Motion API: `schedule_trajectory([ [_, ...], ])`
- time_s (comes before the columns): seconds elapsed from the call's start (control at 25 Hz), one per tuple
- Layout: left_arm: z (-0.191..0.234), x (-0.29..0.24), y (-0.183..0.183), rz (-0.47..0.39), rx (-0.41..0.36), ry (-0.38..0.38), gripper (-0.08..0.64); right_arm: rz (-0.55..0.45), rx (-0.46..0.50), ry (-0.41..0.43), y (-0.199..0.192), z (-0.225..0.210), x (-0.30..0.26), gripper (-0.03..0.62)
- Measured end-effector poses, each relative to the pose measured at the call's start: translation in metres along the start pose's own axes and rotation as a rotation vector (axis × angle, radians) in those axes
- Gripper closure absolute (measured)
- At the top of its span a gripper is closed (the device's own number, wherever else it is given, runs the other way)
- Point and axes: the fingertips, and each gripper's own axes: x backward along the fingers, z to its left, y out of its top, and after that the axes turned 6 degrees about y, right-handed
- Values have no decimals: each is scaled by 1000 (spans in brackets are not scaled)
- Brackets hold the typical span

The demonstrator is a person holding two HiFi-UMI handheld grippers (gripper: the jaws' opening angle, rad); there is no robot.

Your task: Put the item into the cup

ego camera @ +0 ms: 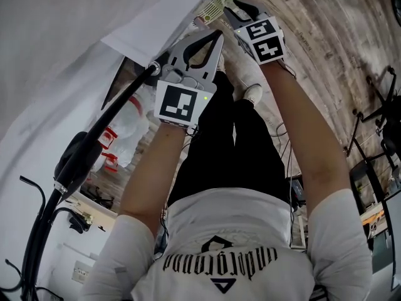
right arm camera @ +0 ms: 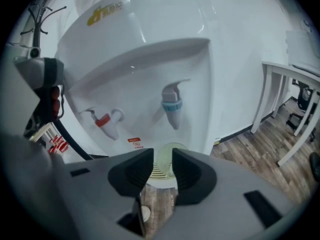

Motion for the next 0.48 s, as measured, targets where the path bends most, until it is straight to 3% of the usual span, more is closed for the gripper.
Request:
schedule_trajectory([
  [0.48, -47, 64, 86, -58, -66, 20, 551, -145, 57, -9, 59, 51, 162, 476],
])
